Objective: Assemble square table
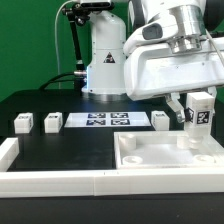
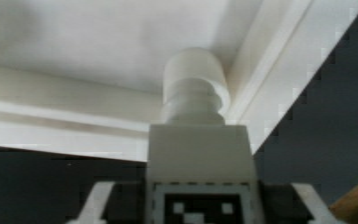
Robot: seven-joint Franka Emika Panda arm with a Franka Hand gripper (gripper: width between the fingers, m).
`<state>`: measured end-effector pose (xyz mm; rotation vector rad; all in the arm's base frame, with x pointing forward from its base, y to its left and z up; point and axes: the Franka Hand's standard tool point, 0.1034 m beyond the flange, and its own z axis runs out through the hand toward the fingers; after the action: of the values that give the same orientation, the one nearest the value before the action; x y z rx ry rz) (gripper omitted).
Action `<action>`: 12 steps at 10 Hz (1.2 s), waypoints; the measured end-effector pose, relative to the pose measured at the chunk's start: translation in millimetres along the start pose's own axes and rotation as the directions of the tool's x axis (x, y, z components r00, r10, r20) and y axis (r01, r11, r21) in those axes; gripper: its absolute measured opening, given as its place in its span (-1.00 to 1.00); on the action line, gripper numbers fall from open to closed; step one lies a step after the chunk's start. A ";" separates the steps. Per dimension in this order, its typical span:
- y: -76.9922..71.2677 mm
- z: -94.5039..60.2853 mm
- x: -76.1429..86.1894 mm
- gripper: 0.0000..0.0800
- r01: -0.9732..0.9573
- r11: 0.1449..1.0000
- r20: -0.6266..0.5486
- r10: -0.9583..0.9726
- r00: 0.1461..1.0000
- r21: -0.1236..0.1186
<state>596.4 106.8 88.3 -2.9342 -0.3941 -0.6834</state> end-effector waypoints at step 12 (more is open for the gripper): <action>-7.0 24.3 4.4 -0.28 0.005 1.000 -0.059 -0.005 0.998 -0.001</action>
Offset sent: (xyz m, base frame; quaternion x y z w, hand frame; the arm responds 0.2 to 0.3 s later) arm 0.0287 0.0119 -0.0025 0.0083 0.0049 -0.0169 0.9998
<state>608.5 118.3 68.9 -2.9070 -0.3958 -0.7685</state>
